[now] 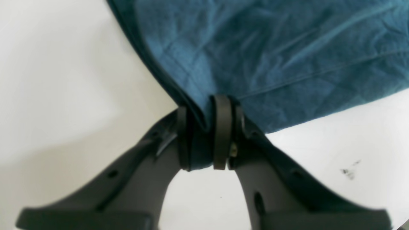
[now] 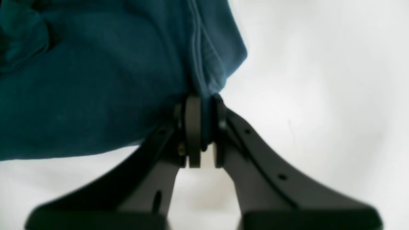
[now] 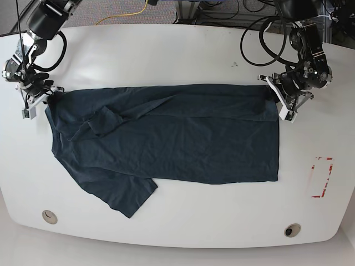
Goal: Layout the t-shirt on the table in an organized manner, then fold the t-shirt properly
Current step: 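Hold the shirt edge with both grippers and pull it apart to flatten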
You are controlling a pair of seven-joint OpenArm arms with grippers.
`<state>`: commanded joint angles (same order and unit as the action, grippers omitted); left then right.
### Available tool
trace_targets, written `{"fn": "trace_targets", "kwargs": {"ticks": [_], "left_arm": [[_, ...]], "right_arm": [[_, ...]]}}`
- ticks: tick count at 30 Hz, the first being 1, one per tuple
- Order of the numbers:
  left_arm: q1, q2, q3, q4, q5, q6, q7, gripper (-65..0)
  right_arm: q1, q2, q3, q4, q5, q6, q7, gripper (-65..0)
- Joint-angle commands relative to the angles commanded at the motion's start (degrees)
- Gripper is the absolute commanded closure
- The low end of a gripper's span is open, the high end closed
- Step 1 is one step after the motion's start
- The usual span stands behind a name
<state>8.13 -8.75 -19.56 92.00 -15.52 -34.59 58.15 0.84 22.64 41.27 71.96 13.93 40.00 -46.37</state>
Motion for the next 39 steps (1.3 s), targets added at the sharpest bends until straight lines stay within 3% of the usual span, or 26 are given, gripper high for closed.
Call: {"fn": "trace_targets", "kwargs": {"ticks": [5, 15, 20, 24, 26, 39], "left_arm": [[2.29, -2.11, 0.0, 3.43, -0.35, -0.26, 1.14, -7.8], [8.18, -2.37, -3.96, 12.13, -0.35, -0.53, 5.98, -7.8], [10.29, -4.48, -6.86, 12.57, -0.44, -5.41, 8.97, -7.8], [12.48, -5.01, -9.23, 13.27, -0.18, -5.41, 9.76, -7.8], [13.98, -5.01, -11.08, 14.42, -0.09, -5.41, 9.76, -7.9], [18.46, -6.51, -13.8, 15.38, -0.44, -5.41, 9.76, -8.1]], "right_arm": [[-2.2, -1.41, 0.0, 4.75, 0.09, 0.0, -2.9, -5.1], [-10.02, -4.31, 2.55, 14.42, -0.53, 0.0, -5.1, -5.1], [-15.74, -4.4, 2.64, 19.08, -0.09, 0.0, -6.86, -5.1], [-19.16, -4.66, 3.96, 22.59, 0.0, 0.0, -9.67, -5.1], [-20.75, -6.51, 5.63, 24.35, 0.0, 0.0, -10.81, -5.1], [-26.2, -9.32, 6.68, 30.42, -0.35, 0.0, -12.13, -5.4]]}}
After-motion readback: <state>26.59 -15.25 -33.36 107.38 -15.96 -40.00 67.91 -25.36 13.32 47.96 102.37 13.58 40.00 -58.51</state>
